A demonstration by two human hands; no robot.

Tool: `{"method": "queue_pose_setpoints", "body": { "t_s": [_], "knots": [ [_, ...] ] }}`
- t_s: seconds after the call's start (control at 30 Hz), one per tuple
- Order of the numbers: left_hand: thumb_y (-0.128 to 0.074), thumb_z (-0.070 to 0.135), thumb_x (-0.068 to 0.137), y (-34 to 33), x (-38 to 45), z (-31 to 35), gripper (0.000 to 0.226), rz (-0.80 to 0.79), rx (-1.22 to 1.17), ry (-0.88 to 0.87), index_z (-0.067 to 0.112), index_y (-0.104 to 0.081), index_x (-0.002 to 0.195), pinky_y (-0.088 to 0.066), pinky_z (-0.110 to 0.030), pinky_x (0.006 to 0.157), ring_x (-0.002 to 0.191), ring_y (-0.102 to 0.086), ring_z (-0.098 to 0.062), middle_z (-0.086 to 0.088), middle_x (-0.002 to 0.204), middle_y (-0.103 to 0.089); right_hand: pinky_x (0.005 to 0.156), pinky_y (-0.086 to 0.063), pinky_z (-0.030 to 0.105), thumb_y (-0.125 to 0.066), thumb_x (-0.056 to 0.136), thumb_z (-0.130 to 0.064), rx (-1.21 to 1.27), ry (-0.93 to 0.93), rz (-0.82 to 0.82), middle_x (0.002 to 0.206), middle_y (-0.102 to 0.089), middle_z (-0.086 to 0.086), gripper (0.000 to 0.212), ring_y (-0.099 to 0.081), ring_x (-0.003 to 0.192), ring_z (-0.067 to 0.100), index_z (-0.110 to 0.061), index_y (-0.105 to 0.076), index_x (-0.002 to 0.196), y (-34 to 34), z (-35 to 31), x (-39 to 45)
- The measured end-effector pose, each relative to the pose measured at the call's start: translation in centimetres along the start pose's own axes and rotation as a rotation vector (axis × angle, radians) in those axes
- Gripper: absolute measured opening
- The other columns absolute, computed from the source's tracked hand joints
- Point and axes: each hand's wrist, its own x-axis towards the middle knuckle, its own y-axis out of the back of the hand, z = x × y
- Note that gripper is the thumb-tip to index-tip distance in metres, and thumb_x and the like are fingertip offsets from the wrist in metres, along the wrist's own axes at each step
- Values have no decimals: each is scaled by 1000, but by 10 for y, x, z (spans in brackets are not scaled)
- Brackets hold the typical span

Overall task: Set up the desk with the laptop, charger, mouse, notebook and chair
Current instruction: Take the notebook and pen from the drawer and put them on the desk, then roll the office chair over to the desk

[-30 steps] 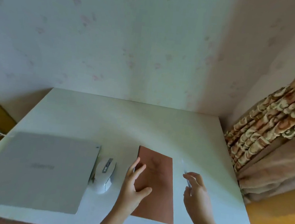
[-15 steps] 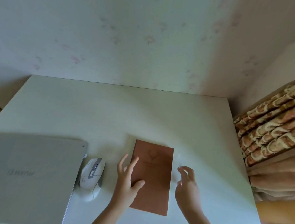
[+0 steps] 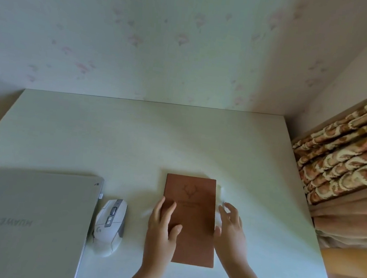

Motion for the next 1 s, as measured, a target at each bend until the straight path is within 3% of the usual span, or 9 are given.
{"method": "queue_pose_setpoints", "body": {
  "t_s": [0.2, 0.4, 0.5, 0.6, 0.8, 1.0],
  "knots": [
    [-70, 18, 84, 2, 5, -6, 57, -22, 129, -102, 21, -49, 137, -34, -26, 107, 138, -31, -8, 7, 152, -34, 74, -53, 30, -46, 84, 1, -10, 0, 9, 146, -31, -4, 55, -38, 129, 17, -20, -44, 135, 2, -1, 0],
    [-70, 25, 84, 12, 8, -2, 53, -61, 197, -94, 22, -53, 134, -34, -33, 110, 137, -35, -13, 8, 150, -38, 78, -50, 28, -51, 86, -9, -14, 13, 29, 144, -36, -5, 49, -42, 127, 15, -22, -48, 133, 16, -1, -5],
    [-73, 26, 80, 27, 10, 9, 44, -59, 226, -128, 21, -62, 122, -44, -37, 102, 127, -48, -17, 6, 135, -54, 80, -51, 31, -54, 86, -13, -7, 30, 88, 140, -43, -6, 47, -45, 125, 15, -24, -51, 131, 31, -3, -13],
    [-76, 25, 76, 48, 10, 29, 36, 3, 238, -226, 24, -64, 111, -50, -31, 88, 110, -60, -13, 11, 116, -64, 81, -51, 33, -59, 83, -11, 14, 84, 170, 132, -53, -3, 43, -52, 118, 19, -21, -58, 125, 50, -8, -25],
    [-77, 27, 74, 89, 11, 83, 29, 113, 320, -408, 24, -66, 100, -51, -32, 74, 85, -65, -14, 12, 95, -69, 84, -48, 39, -69, 76, -12, -43, 212, 349, 116, -66, 0, 37, -62, 104, 27, -18, -65, 112, 87, -24, -55],
    [-74, 31, 75, 129, 1, 128, 18, 203, 358, -600, 23, -67, 90, -49, -31, 67, 78, -66, -15, 12, 86, -70, 85, -47, 39, -65, 82, -23, -107, 272, 495, 116, -65, -2, 32, -60, 106, 25, -21, -64, 114, 130, -44, -99]
  ]
}}
